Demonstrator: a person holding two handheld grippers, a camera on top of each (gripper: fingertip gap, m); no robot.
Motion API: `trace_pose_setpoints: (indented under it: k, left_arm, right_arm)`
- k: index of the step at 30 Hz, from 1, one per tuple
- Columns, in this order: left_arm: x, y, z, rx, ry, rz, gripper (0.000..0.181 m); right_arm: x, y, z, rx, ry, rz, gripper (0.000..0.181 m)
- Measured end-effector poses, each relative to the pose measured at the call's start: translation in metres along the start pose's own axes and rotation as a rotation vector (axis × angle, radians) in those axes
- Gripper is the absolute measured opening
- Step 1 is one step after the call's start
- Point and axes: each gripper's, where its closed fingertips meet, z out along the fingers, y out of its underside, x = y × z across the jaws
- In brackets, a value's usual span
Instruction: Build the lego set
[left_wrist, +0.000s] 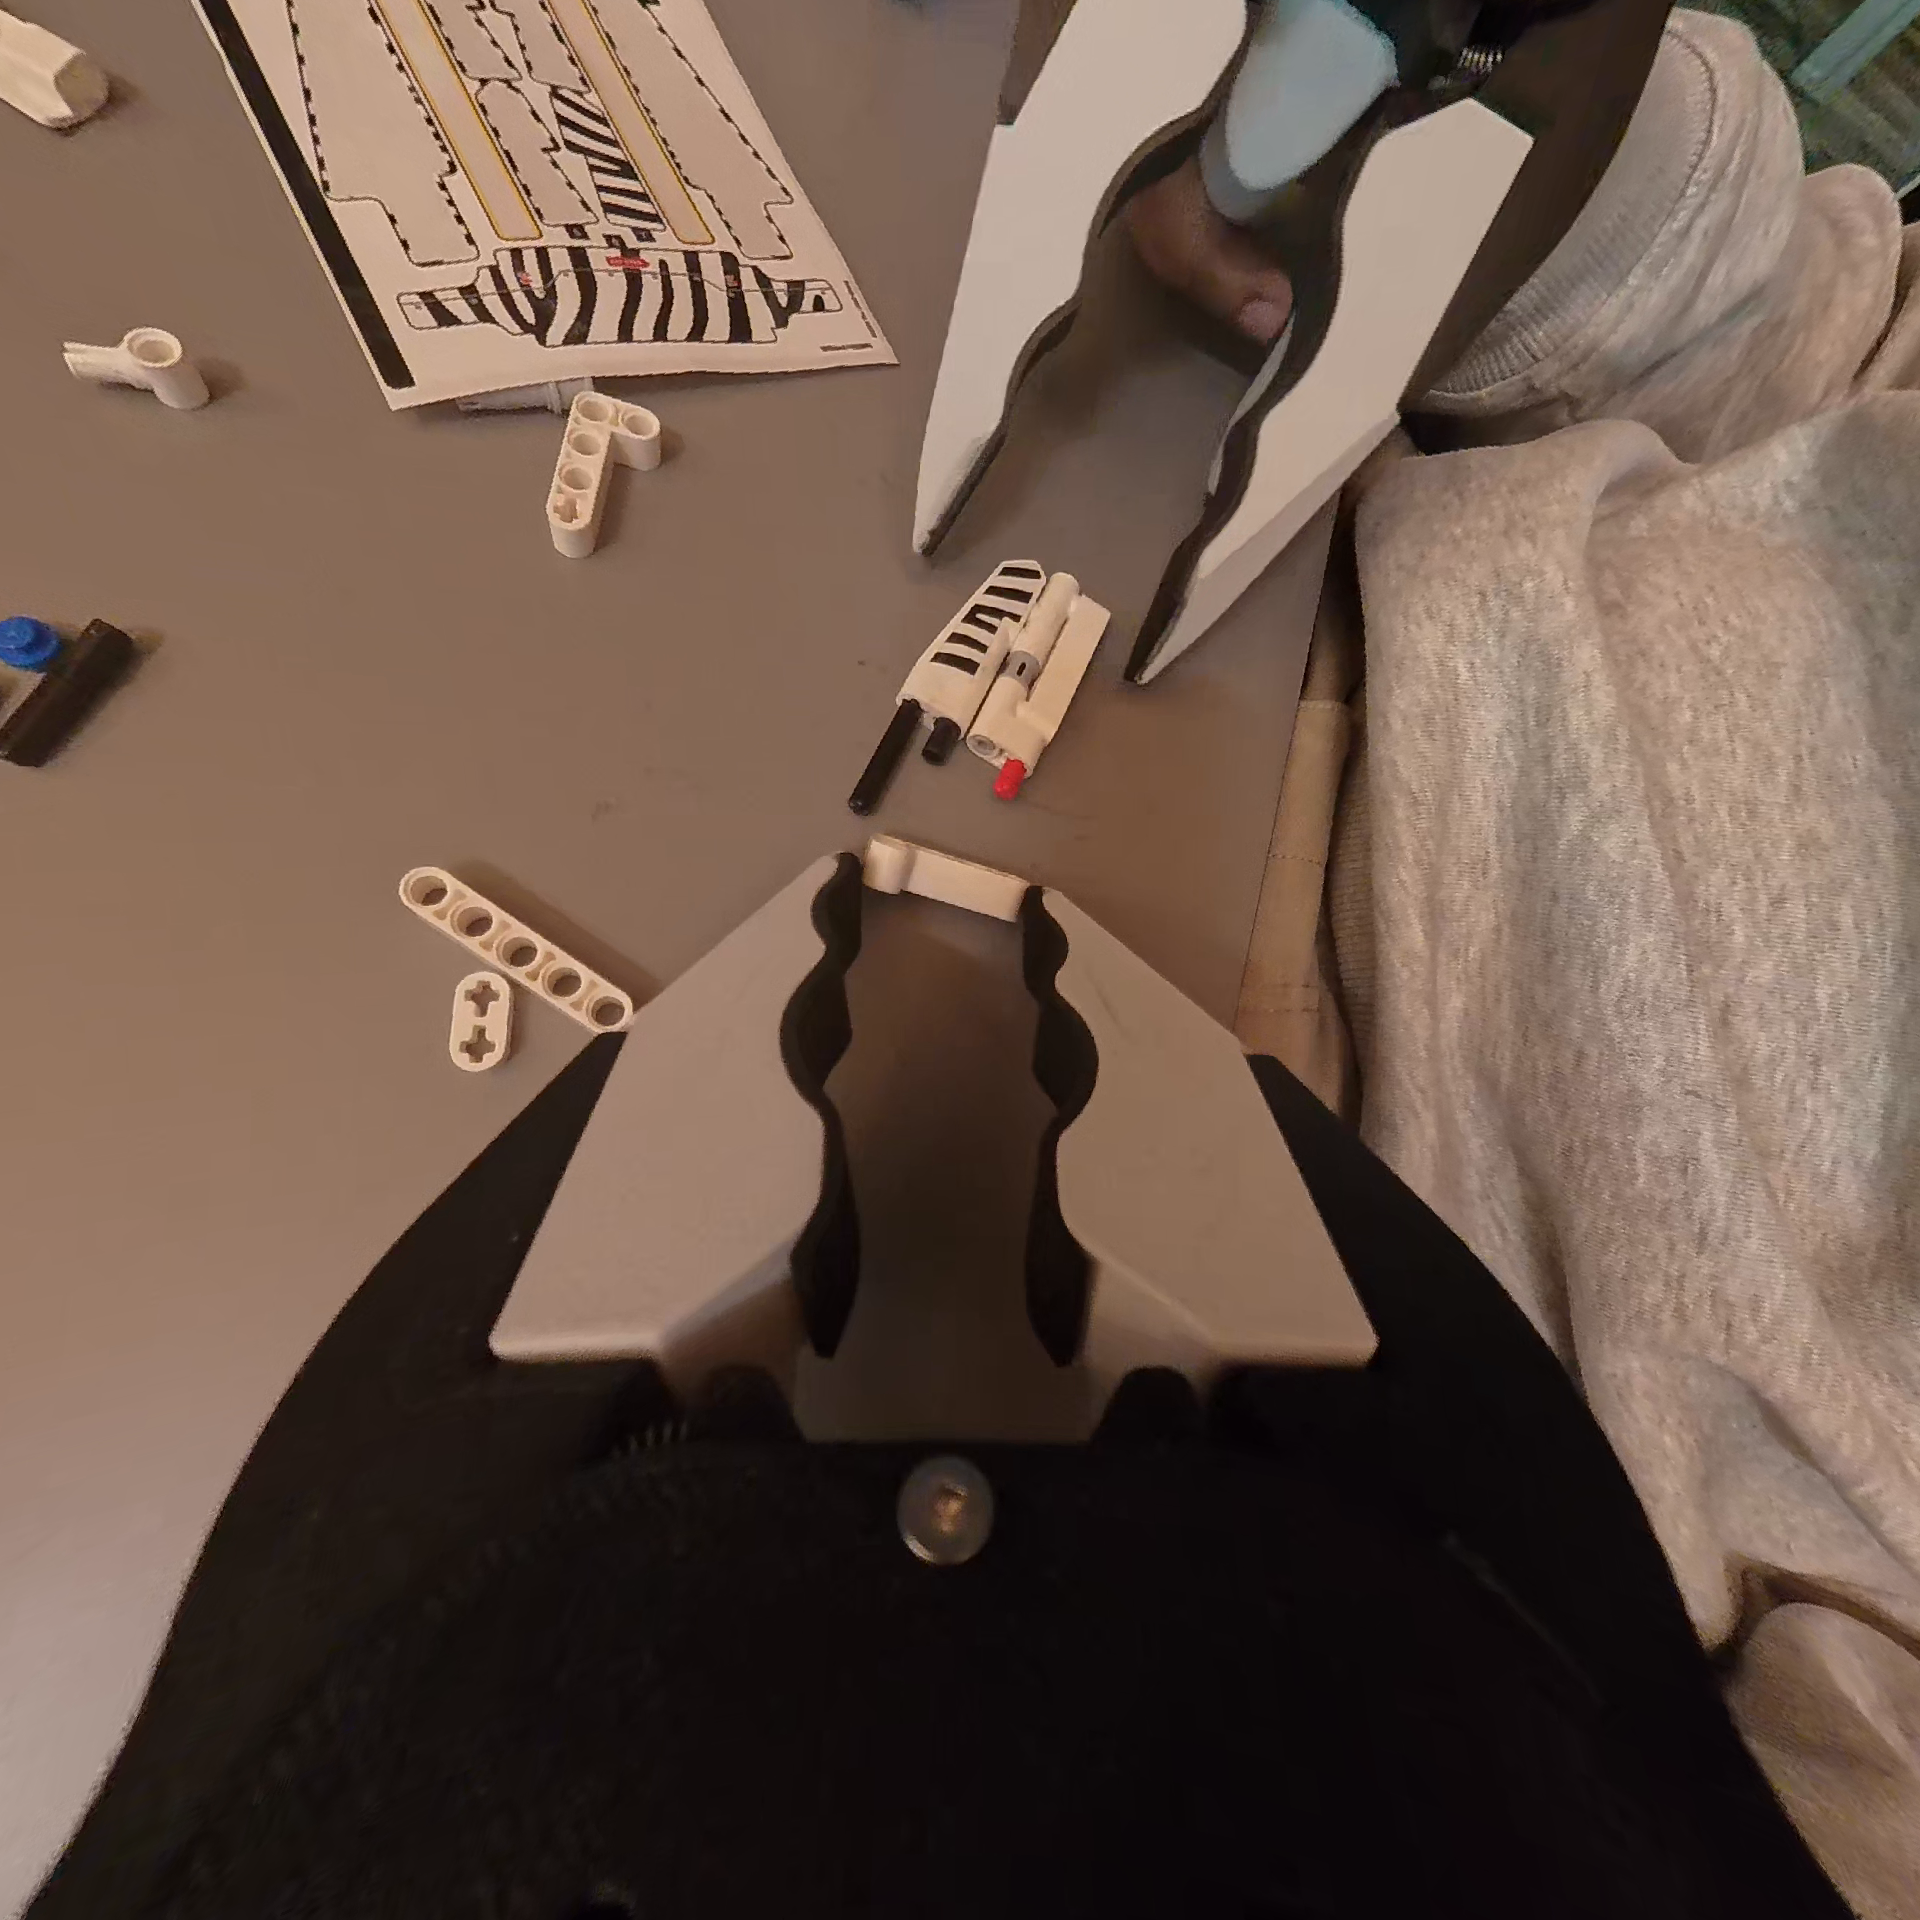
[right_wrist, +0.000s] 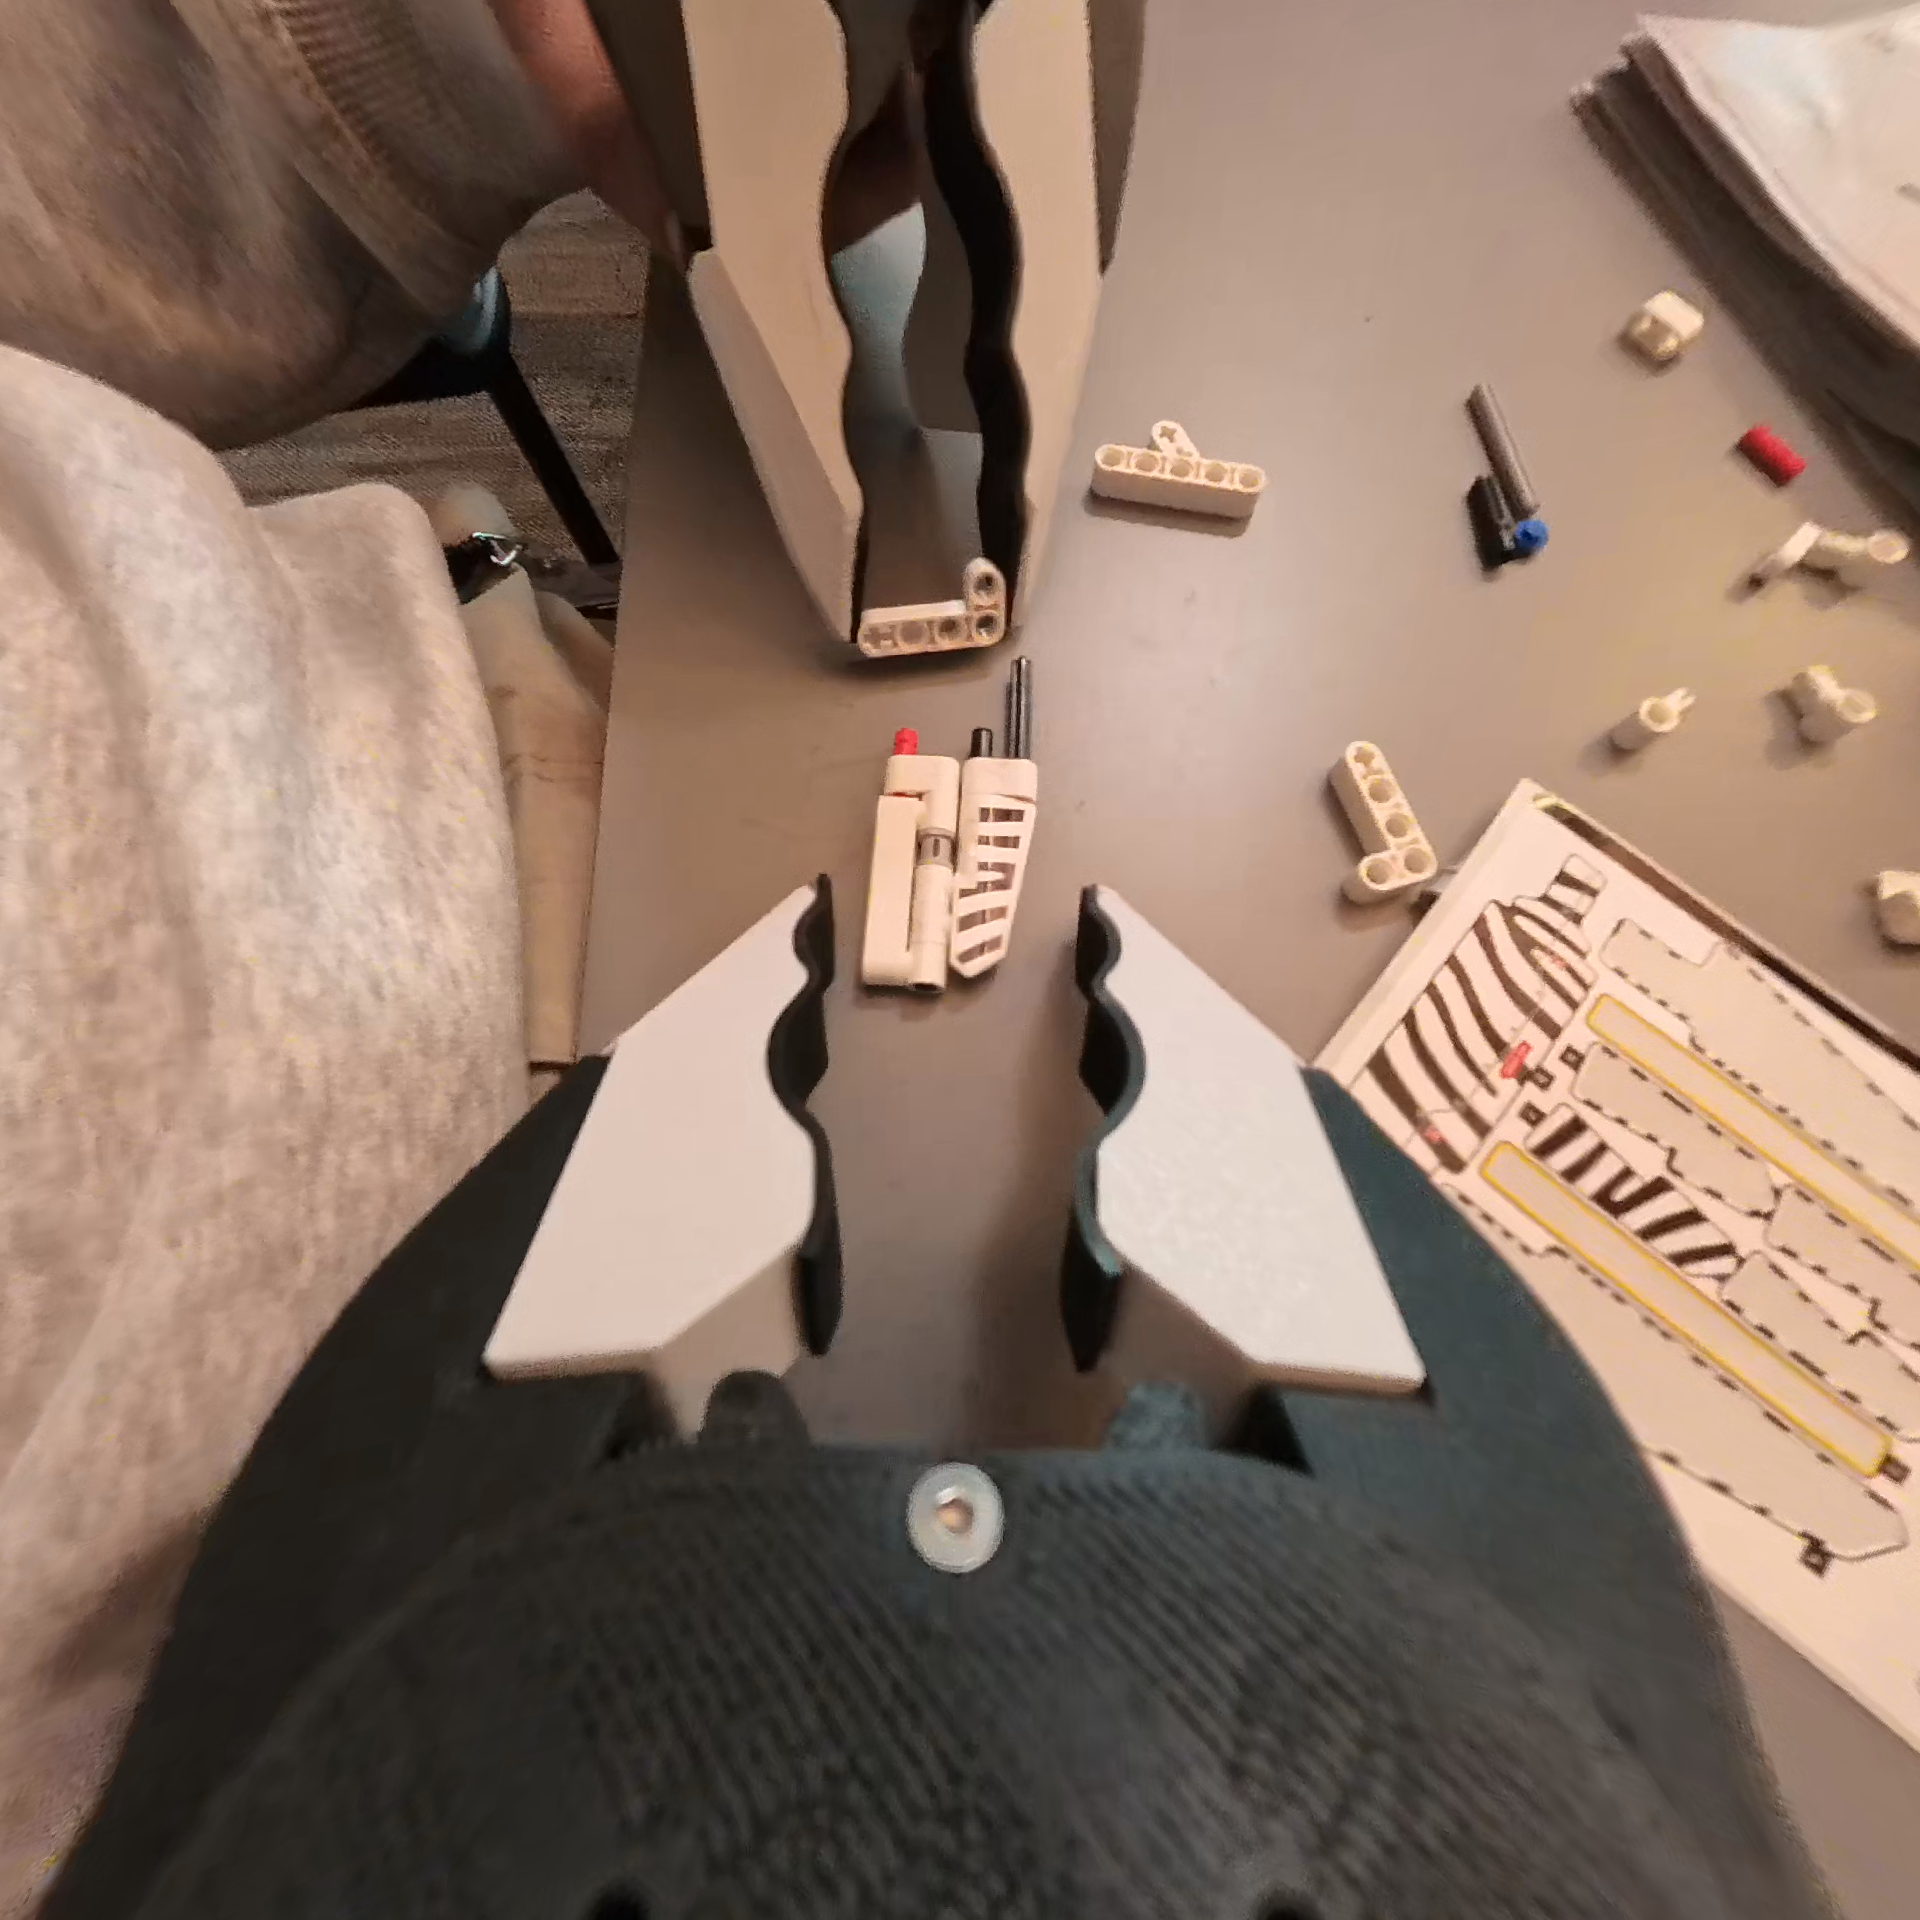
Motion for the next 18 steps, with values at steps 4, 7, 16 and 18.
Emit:
trace_pose_setpoints:
  k: [4, 7, 16, 18]
  left_arm:
    - [0.0000, 0.0001, 0.0000, 0.000, -0.001, 0.000, 0.030]
    - [0.0000, 0.0001, 0.0001, -0.001, -0.003, 0.003, 0.030]
    - [-0.0001, 0.0003, 0.0003, -0.004, -0.014, 0.014, 0.030]
    - [-0.0001, 0.0005, 0.0006, -0.008, -0.025, 0.030, 0.030]
  right_arm:
    - [-0.0040, 0.0018, 0.0024, -0.017, 0.015, -0.070, 0.049]
    - [-0.0031, 0.0010, 0.0050, -0.024, 0.025, -0.066, 0.048]
    - [-0.0089, 0.0024, 0.0057, -0.035, -0.033, -0.023, 0.030]
    - [-0.0088, 0.0024, 0.0056, -0.035, -0.033, -0.022, 0.030]
